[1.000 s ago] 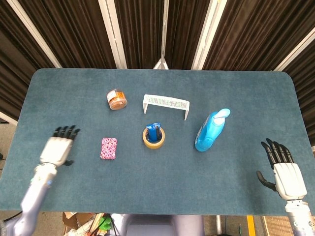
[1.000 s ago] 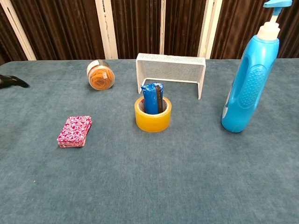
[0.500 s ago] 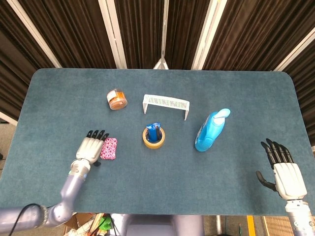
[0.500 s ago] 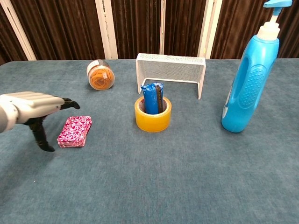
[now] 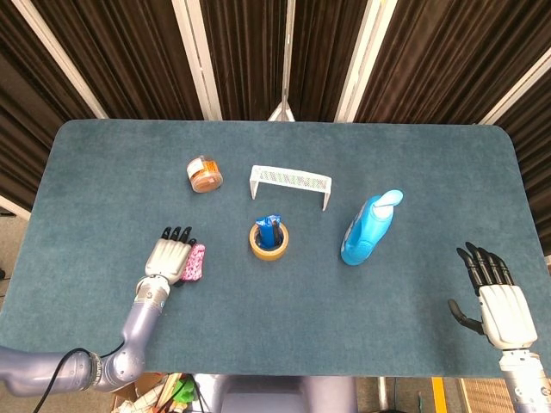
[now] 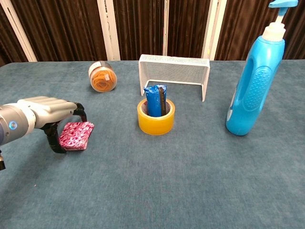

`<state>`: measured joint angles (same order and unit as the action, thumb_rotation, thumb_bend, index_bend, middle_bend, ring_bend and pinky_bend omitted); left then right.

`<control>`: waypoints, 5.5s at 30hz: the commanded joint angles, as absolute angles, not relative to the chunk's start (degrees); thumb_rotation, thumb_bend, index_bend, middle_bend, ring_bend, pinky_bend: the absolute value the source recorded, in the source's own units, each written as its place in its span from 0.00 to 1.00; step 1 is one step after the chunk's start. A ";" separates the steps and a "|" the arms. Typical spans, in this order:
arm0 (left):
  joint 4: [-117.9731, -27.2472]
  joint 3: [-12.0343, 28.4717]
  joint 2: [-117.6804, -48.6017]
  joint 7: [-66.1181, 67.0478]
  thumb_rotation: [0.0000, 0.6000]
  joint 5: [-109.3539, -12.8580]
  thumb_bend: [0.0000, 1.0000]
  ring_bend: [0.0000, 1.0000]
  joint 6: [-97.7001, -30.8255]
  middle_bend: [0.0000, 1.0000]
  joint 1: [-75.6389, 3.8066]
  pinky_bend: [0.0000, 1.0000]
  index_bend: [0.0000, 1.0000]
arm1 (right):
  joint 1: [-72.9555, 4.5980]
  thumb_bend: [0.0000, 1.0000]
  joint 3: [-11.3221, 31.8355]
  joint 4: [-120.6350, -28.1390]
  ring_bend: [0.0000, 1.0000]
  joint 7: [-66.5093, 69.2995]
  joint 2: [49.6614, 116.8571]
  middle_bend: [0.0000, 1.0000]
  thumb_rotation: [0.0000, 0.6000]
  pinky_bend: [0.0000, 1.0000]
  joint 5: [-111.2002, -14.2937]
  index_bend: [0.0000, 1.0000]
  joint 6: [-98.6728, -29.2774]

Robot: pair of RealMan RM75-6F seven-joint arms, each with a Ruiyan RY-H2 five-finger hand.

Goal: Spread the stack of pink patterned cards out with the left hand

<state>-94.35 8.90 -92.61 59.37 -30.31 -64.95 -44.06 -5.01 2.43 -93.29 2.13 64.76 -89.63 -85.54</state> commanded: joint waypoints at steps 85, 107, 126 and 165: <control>-90.83 8.62 -94.42 57.56 1.00 -18.88 0.20 0.00 -64.87 0.00 -52.82 0.00 0.09 | -4.91 0.36 2.19 -93.82 0.00 3.68 64.32 0.00 1.00 0.09 -89.79 0.00 -85.32; -98.14 7.80 -89.71 49.97 1.00 -28.33 0.42 0.00 -67.21 0.00 -49.81 0.00 0.55 | -4.89 0.36 2.12 -93.95 0.00 3.72 64.30 0.00 1.00 0.09 -89.91 0.00 -85.38; -105.24 1.56 -89.89 51.42 1.00 -37.40 0.42 0.00 -63.31 0.00 -50.98 0.00 0.50 | -4.80 0.36 2.33 -93.71 0.00 3.51 64.49 0.00 1.00 0.09 -89.88 0.00 -85.78; -104.65 -0.39 -88.08 54.21 1.00 -34.01 0.42 0.00 -61.38 0.00 -56.57 0.00 0.00 | -4.82 0.36 2.31 -93.60 0.00 3.83 64.45 0.00 1.00 0.09 -90.21 0.00 -85.93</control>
<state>-103.08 0.81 -90.29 54.78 -33.48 -61.63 -57.16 -4.80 2.31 -93.60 3.86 64.43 -90.19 -85.96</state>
